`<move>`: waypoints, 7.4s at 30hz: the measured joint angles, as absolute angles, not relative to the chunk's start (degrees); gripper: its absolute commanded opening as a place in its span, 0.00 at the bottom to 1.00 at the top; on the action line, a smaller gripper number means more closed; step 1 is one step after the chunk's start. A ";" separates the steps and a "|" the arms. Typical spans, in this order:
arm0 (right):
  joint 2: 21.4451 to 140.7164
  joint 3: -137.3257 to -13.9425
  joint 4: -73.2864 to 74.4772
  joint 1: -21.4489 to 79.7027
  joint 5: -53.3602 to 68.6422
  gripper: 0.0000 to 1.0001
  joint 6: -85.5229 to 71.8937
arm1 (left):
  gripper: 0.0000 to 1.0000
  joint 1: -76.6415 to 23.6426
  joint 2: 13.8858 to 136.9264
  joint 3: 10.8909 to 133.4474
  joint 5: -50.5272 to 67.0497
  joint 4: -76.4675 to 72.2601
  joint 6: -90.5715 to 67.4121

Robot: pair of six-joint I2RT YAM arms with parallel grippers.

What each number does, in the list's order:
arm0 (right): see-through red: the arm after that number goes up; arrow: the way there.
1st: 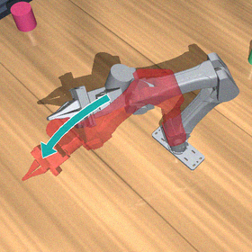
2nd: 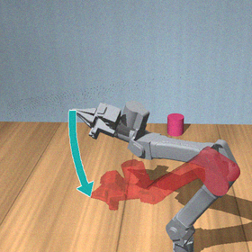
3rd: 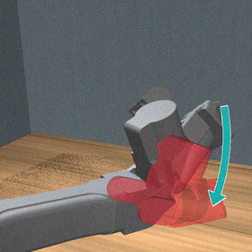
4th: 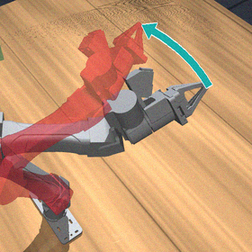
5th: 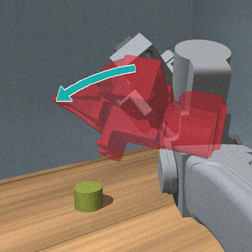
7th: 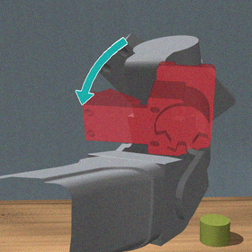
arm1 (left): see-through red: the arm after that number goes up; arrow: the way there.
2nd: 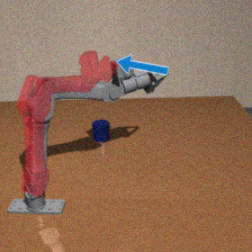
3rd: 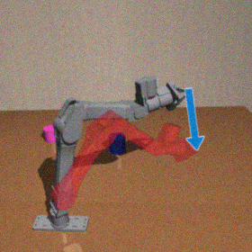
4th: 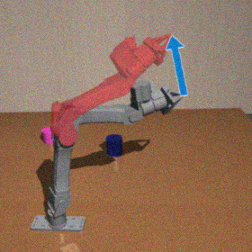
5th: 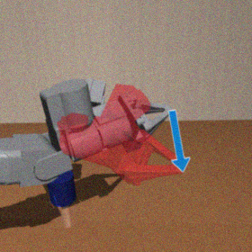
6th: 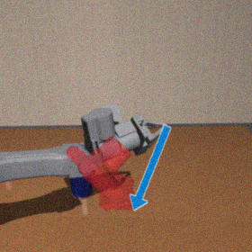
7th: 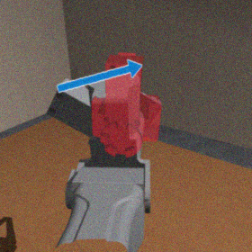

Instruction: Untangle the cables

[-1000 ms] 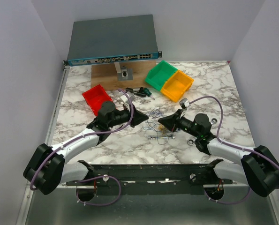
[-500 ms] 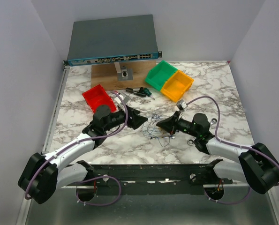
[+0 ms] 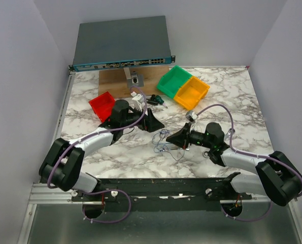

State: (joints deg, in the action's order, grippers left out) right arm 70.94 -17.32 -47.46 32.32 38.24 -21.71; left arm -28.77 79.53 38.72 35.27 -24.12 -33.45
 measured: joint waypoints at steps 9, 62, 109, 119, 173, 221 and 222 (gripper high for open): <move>70.91 -17.67 -47.05 32.91 37.60 0.01 -20.45 | 0.99 -30.22 88.25 43.48 46.33 -22.26 -39.83; 63.51 -18.74 -37.58 35.92 6.26 0.01 -20.71 | 0.00 -14.11 62.19 29.67 29.95 -22.98 -53.04; 69.01 -19.68 -37.36 36.03 8.38 0.01 -22.33 | 0.00 -45.34 82.26 50.70 6.83 2.44 -23.86; 68.99 -22.63 -23.16 35.99 -25.98 0.01 -31.40 | 0.00 -34.68 49.56 31.31 -1.98 -3.77 -33.12; 76.07 -32.91 9.06 17.91 -31.07 0.21 -52.88 | 0.00 -6.39 38.33 39.90 -15.20 20.34 -48.99; 59.99 -17.23 -17.67 17.93 -9.28 0.02 -35.90 | 0.00 -6.50 56.36 51.86 -12.84 -2.85 -28.38; 59.99 -17.23 -17.72 17.93 -9.28 0.02 -35.90 | 0.00 -6.50 56.47 51.51 -13.76 -3.55 -28.08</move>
State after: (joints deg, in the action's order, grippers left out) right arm 59.99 -17.23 -17.72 17.93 -9.28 -35.90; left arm -6.50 56.47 51.51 -13.76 -3.55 -28.08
